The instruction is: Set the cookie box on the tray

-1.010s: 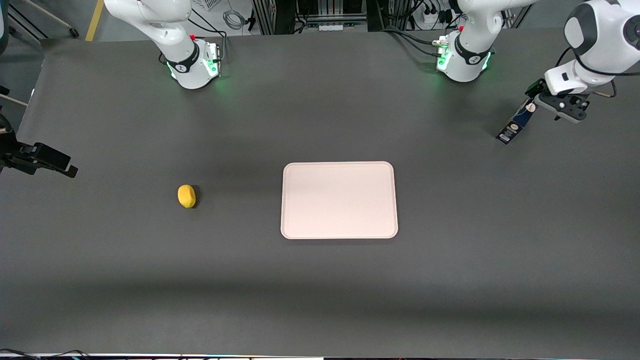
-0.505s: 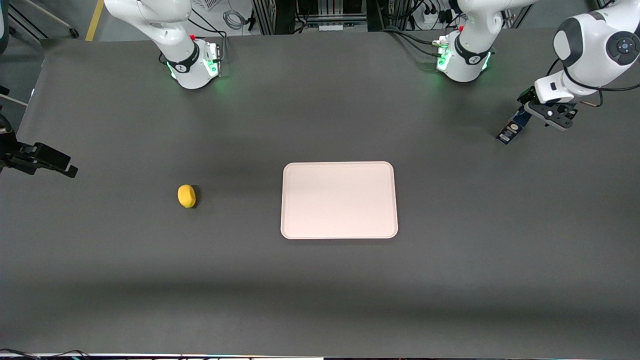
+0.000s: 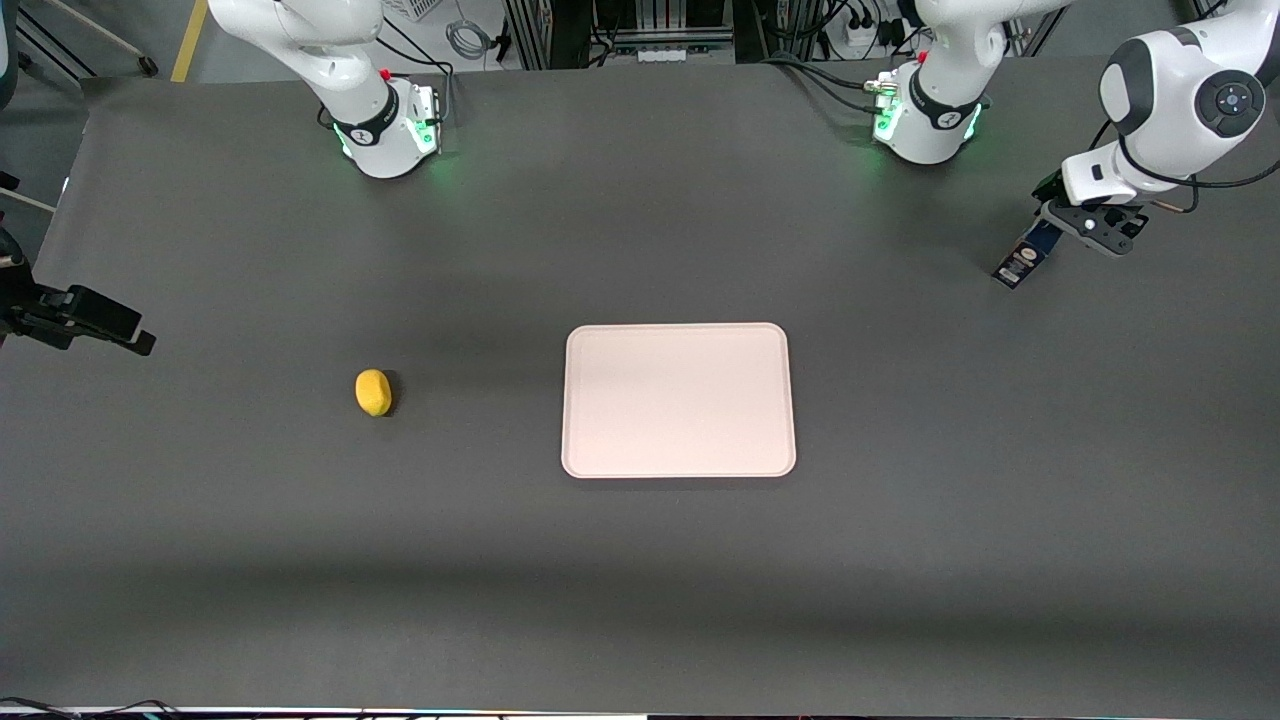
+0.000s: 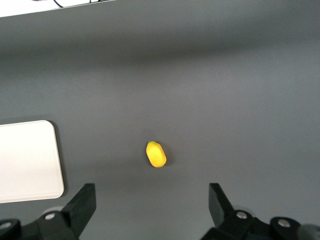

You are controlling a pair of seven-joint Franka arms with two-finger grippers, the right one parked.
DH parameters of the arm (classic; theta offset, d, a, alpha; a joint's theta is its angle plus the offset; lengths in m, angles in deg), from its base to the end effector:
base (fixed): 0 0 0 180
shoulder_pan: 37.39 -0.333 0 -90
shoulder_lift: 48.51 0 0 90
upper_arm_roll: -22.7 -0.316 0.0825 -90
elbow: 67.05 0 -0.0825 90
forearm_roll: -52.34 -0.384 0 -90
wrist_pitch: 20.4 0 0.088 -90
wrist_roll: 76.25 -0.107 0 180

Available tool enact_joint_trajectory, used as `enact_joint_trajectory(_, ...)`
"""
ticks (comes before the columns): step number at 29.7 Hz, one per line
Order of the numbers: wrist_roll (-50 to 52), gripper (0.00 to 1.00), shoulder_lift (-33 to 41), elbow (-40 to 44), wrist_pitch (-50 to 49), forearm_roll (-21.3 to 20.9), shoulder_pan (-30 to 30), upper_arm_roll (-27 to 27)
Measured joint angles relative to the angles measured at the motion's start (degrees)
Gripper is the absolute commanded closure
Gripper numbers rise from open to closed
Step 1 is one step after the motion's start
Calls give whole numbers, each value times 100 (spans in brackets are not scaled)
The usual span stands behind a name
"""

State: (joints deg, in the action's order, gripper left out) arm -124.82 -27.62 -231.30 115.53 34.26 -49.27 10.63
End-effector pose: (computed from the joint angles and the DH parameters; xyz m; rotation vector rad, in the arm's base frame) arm 0.3066 0.1307 0.2790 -2.9162 1.0478 0.2766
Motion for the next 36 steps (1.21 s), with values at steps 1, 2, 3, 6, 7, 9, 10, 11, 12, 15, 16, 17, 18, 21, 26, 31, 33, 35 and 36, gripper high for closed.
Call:
enact_joint_trajectory(1,0,0,-3,-19,36,-4,-18,0)
enact_joint_trajectory(2,0,0,-9,-36,71,-9,-38,0)
enact_joint_trajectory(3,0,0,-19,-50,101,-16,-60,-1)
enact_joint_trajectory(6,-1,0,-72,-69,161,-29,-103,0)
enact_joint_trajectory(7,-1,0,-95,-71,194,-31,-111,0)
enact_joint_trajectory(9,-1,0,-138,-71,242,-32,-121,0)
enact_joint_trajectory(10,-1,1,-166,-71,269,-33,-124,0)
enact_joint_trajectory(11,-1,4,-194,-72,305,-33,-126,0)
enact_joint_trajectory(12,-1,7,-225,-72,347,-34,-129,0)
enact_joint_trajectory(15,-1,30,-338,-72,491,-34,-160,0)
enact_joint_trajectory(16,-1,39,-378,-73,540,-34,-176,0)
enact_joint_trajectory(17,-1,47,-415,-73,580,-34,-192,0)
enact_joint_trajectory(18,-1,57,-450,-73,616,-35,-205,0)
enact_joint_trajectory(21,-1,76,-526,-73,667,-35,-222,0)
enact_joint_trajectory(26,-1,77,-549,-72,667,-35,-230,0)
enact_joint_trajectory(31,-1,77,-549,-43,635,-35,-261,0)
enact_joint_trajectory(33,-1,77,-548,-9,585,-35,-275,0)
enact_joint_trajectory(35,-1,77,-538,36,507,-35,-284,0)
enact_joint_trajectory(36,-1,77,-528,70,454,-35,-288,0)
